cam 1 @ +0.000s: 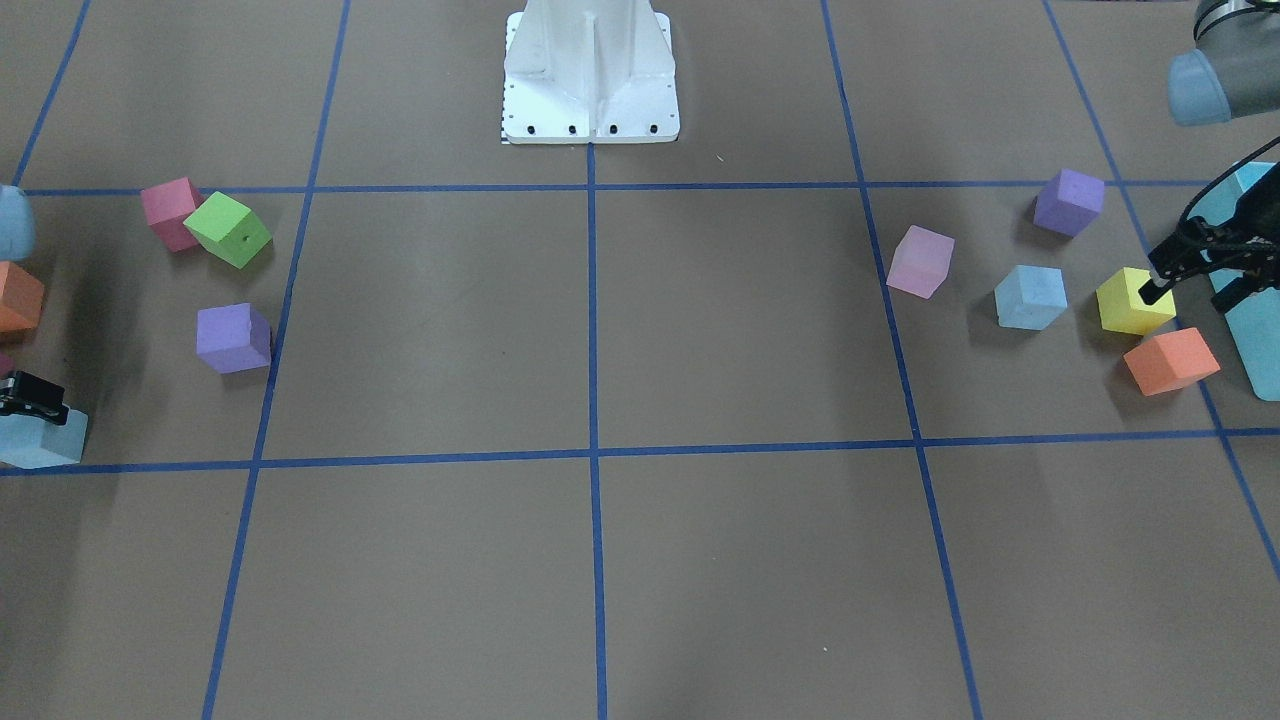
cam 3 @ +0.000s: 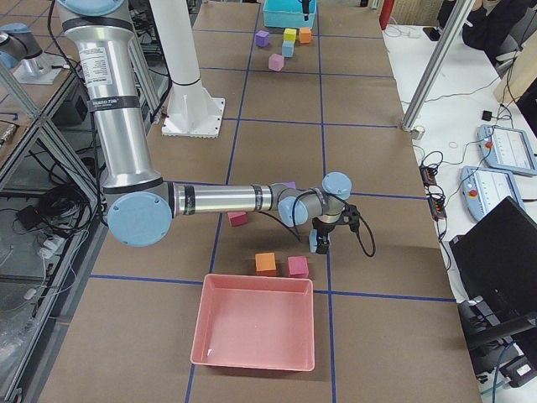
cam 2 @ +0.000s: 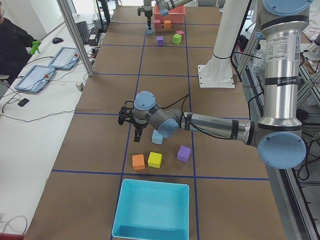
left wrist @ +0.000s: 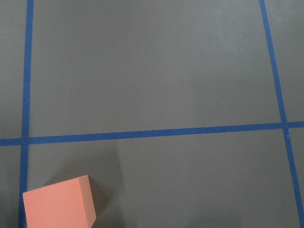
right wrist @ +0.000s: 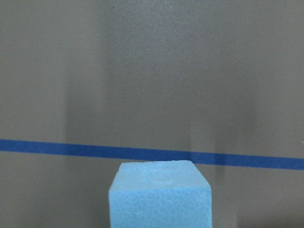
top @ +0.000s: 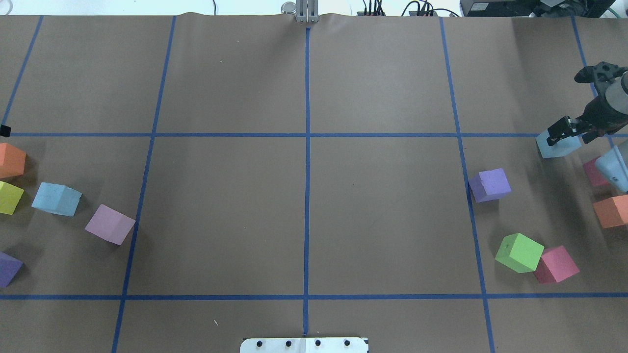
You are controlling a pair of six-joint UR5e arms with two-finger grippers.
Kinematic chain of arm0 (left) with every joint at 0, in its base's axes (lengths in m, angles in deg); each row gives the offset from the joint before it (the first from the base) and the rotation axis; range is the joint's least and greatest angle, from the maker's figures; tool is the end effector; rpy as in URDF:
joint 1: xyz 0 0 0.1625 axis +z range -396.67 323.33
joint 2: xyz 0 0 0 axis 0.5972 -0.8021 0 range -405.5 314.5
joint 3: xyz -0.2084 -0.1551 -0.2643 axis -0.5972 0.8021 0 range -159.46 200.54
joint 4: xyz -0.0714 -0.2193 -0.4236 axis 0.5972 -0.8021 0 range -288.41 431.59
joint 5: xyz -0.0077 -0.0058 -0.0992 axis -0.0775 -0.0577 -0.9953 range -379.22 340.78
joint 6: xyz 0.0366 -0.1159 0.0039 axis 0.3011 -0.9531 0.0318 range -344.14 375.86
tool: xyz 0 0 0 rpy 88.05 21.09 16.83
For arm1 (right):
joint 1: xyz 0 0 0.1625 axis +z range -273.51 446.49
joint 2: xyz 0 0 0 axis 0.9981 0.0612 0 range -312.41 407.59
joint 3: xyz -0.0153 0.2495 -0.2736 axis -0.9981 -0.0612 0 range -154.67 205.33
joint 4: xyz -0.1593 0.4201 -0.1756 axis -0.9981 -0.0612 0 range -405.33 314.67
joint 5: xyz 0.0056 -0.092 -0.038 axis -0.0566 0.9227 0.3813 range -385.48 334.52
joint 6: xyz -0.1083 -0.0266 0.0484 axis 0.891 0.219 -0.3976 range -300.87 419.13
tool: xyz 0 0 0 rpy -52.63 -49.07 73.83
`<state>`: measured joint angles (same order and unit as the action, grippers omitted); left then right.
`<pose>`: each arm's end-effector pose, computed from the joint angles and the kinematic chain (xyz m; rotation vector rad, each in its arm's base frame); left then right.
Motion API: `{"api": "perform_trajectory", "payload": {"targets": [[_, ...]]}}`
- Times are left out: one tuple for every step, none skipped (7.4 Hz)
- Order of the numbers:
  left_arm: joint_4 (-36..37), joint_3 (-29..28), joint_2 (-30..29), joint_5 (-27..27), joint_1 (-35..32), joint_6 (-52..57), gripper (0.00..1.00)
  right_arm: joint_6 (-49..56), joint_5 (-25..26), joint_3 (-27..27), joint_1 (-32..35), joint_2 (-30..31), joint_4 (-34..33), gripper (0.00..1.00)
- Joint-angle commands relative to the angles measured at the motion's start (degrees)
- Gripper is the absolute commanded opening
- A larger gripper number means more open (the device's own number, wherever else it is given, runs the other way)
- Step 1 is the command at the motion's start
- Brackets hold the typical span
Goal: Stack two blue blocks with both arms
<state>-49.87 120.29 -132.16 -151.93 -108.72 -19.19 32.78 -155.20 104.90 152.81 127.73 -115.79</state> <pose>0.1281 -0.5604 0.4901 0.2426 0.9206 -0.0295 -0.2107 -0.6191 0.5883 -0.0025 -0.7565 -0.0703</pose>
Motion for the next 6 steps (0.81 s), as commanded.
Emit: {"api": "perform_trajectory", "payload": {"targets": [[0.1,0.2,0.0,0.0,0.1,-0.1,0.98,-0.2,0.3,0.0,-0.1,-0.4,0.2,1.00],[0.0,0.2,0.0,0.0,0.1,-0.1,0.98,-0.2,0.4,-0.2,-0.1,-0.4,1.1,0.98],[0.1,0.2,0.0,0.0,0.1,-0.1,0.98,-0.2,0.5,-1.0,-0.5,-0.5,2.0,0.95],[0.1,0.2,0.0,-0.1,0.1,-0.1,0.98,-0.2,0.7,-1.1,-0.6,-0.5,2.1,0.91],[0.1,0.2,0.0,0.0,0.1,-0.1,0.98,-0.2,0.9,-1.1,-0.6,-0.5,2.3,0.90],[0.0,0.3,0.0,0.0,0.2,-0.1,0.98,-0.2,1.0,-1.1,-0.6,-0.5,2.4,0.88]]}}
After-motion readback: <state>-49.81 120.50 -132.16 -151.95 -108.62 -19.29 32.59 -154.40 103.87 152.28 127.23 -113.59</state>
